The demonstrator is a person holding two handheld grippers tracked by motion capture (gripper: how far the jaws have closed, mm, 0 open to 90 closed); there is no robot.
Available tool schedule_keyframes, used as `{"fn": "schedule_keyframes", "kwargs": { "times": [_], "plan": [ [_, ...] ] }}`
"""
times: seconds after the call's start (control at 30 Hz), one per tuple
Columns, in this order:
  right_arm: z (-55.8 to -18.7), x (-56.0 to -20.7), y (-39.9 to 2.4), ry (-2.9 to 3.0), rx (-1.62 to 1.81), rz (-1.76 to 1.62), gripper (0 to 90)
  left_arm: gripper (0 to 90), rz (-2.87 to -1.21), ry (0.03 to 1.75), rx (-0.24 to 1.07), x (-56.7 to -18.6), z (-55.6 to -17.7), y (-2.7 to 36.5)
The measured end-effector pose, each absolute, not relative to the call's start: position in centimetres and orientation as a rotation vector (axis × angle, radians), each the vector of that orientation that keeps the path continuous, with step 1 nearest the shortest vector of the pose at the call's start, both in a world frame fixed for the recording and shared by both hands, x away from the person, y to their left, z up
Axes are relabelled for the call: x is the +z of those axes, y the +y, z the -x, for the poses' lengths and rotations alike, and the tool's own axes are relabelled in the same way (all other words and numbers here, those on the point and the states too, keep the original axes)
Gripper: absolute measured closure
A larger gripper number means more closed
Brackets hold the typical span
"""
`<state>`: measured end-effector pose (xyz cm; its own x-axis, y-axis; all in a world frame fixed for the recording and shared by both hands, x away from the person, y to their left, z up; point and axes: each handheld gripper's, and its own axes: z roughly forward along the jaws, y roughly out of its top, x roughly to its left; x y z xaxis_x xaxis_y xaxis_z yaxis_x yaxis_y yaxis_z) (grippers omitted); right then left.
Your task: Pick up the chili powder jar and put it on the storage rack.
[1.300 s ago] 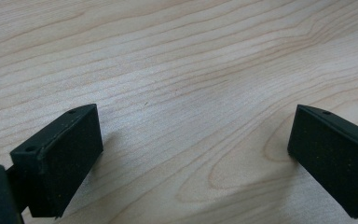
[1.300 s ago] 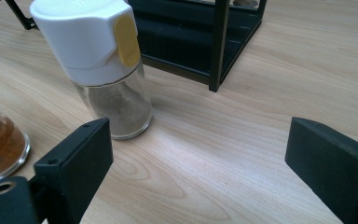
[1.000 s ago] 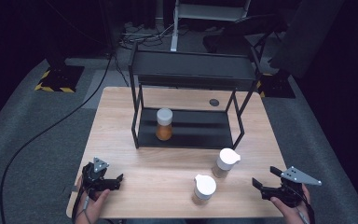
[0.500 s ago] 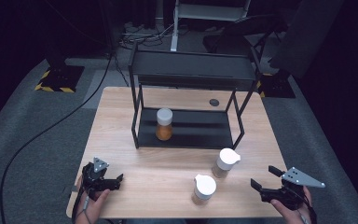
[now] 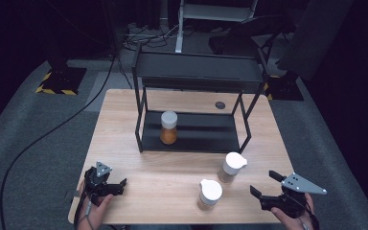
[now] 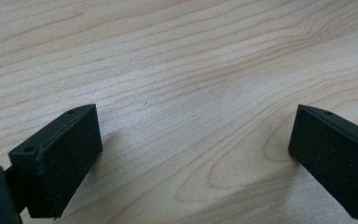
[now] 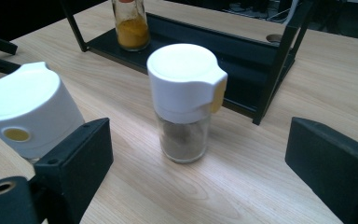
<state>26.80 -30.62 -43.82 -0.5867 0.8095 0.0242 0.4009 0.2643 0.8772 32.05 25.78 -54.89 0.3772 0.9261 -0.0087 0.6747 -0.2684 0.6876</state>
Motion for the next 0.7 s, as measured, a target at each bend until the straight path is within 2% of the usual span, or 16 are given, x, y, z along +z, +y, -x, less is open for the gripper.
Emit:
{"fn": "schedule_keyframes", "kwargs": {
  "times": [0.7],
  "plan": [
    [-26.3,-42.9,-27.0,2.136,1.288,-1.059,7.4,2.0,-2.034,1.373,0.535,-54.9,-32.1,25.8]
  ]
}}
